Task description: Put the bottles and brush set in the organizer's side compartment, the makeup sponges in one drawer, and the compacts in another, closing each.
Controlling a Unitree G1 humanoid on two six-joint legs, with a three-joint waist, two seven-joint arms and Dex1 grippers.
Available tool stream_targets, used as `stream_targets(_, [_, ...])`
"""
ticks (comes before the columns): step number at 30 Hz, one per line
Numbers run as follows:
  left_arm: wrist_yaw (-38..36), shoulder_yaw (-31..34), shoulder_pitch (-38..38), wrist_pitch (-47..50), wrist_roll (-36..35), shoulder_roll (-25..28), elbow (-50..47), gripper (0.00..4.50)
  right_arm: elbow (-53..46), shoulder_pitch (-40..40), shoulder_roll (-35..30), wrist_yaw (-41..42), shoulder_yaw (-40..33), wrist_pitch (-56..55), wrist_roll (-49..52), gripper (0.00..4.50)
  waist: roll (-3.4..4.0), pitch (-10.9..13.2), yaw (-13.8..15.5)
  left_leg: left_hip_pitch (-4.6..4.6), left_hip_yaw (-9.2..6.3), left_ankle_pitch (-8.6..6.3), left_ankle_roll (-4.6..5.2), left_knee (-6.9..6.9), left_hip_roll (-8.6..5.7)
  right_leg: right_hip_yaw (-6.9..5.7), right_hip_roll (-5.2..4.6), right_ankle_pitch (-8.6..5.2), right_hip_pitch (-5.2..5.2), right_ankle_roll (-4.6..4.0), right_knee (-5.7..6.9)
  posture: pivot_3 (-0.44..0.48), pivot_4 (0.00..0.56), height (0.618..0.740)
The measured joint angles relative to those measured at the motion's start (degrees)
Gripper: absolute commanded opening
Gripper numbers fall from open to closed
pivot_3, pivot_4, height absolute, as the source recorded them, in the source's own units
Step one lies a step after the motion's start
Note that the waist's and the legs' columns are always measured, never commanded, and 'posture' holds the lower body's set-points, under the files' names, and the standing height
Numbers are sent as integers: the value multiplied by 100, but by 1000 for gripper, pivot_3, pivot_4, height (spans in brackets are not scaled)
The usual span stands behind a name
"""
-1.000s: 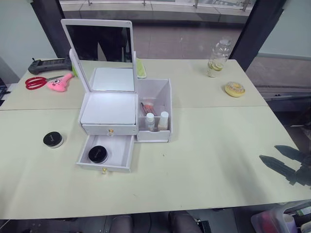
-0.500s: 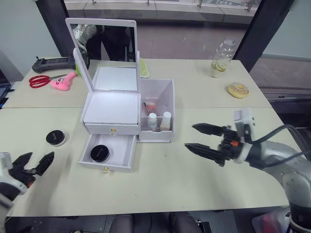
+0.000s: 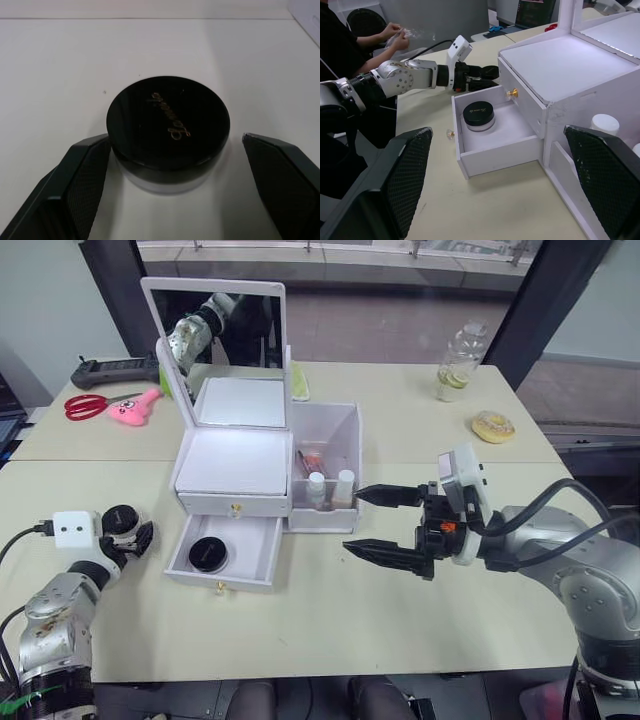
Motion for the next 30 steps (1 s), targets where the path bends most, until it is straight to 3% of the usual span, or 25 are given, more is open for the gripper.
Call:
stream_targets(5, [11,-90,-413,-189,20,-10,510,4473,-138,20,-1,-167,0,1,9,4500,5,-2,48,4,-5,1,0,4,-1,-6,-1,0,9,1,2,0,150,740])
stream_targets(8, [66,-103,-472,-319,22,-41,622,3890,-159,59,-2,-221,0,1,9,4500,6,-3,71,5,-5,1,0,5,-1,-6,-1,0,9,1,2,0,150,740])
stream_targets(11, [72,-102,-486,-439,17,-46,697,3011,-178,95,-18,-260,0,2,9,4500,6,-3,94,5,-5,1,0,6,-1,-5,-2,1,10,2,1,0,150,740])
stream_targets(15, [-26,-83,-332,-598,-96,-103,520,2919,-183,184,-43,-289,1,6,10,4500,5,-2,105,4,-4,1,0,6,-1,-5,-2,1,10,2,-1,0,150,740])
stream_targets(19, [-509,2,105,-1035,-522,-157,-473,2919,-183,226,-88,-291,-8,10,10,4500,1,0,105,2,-4,1,-1,5,3,-6,-1,1,9,1,-1,0,150,740])
stream_targets(23, [-1123,69,580,-970,-997,246,-1803,2919,-183,245,-123,-285,-9,12,9,4500,5,0,98,3,1,0,-1,5,3,-1,-2,1,9,0,-4,0,150,740])
stream_targets(30, [-2463,257,1600,1184,-3034,1528,-3295,2919,-121,275,-176,-263,-22,11,-6,4500,11,6,39,3,-1,0,-1,3,4,-4,-1,-1,6,-2,-5,0,150,740])
